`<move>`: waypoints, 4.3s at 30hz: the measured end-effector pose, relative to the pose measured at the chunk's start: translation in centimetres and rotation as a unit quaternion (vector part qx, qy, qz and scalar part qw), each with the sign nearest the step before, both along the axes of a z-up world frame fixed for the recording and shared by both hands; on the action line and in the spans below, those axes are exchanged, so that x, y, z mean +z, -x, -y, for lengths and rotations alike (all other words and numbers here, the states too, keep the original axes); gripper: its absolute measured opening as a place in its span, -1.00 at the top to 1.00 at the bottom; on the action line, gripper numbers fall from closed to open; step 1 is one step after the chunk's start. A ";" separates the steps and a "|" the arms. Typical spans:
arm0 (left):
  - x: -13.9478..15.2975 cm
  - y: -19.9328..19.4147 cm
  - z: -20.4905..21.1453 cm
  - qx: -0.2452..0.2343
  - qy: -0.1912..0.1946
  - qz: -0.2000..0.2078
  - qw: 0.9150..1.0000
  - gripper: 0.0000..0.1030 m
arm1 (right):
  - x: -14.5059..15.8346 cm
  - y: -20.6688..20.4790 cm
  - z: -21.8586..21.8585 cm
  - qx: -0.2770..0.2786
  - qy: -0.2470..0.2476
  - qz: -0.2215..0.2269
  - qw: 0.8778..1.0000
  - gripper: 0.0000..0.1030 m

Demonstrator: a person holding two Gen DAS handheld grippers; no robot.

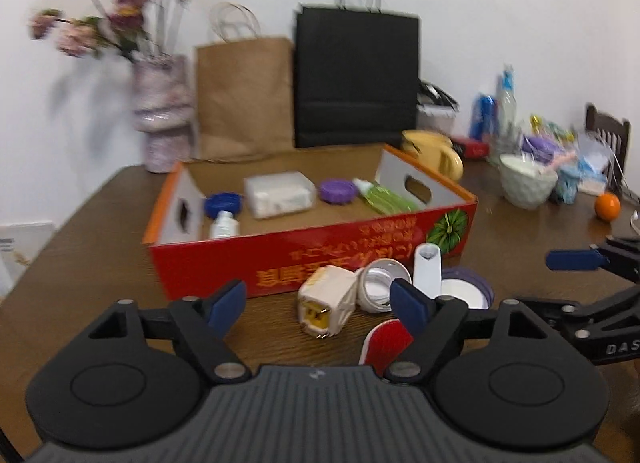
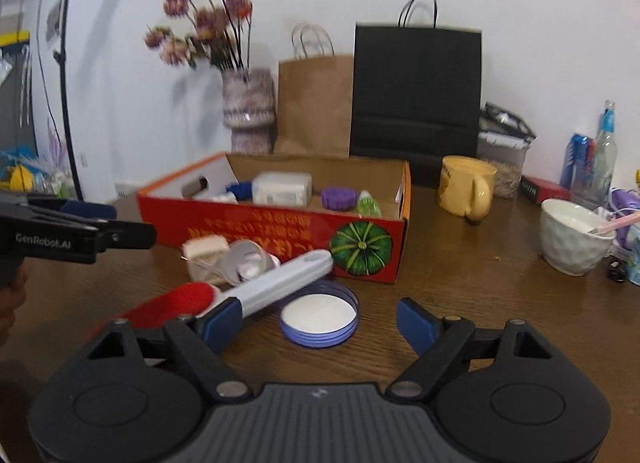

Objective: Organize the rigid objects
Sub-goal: 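Grasp the white-and-gold cylinder with the left tool while the right tool grasps the blue-rimmed lid, then lower the cylinder and blue-rimmed lid into the box and open both tools, then grasp the clear tape roll with the left tool while the right tool grasps the white cap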

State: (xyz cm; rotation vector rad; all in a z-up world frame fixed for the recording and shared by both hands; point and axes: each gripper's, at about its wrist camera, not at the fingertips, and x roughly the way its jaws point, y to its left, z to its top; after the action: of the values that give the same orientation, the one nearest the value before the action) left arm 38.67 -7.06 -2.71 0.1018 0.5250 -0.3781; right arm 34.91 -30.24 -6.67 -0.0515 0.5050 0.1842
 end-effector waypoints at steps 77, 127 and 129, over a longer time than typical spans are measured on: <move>1.5 -20.2 -0.3 0.100 0.024 -0.126 0.987 0.37 | 3.7 -24.9 -2.8 0.035 -0.053 -0.120 0.991 -0.24; 7.2 20.8 -5.5 0.148 0.065 0.110 0.981 -0.68 | 5.9 17.1 -2.4 0.006 -0.025 0.126 0.992 -0.77; 6.0 21.4 -5.6 0.141 0.057 0.085 0.985 -0.68 | 4.6 17.8 -2.2 0.012 -0.033 0.107 0.994 -0.77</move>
State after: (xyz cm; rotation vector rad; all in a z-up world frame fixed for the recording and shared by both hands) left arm 17.27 -1.49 3.30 -0.0512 0.3410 -0.1201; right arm 17.14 -28.02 -2.06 -0.0124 0.2846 0.2168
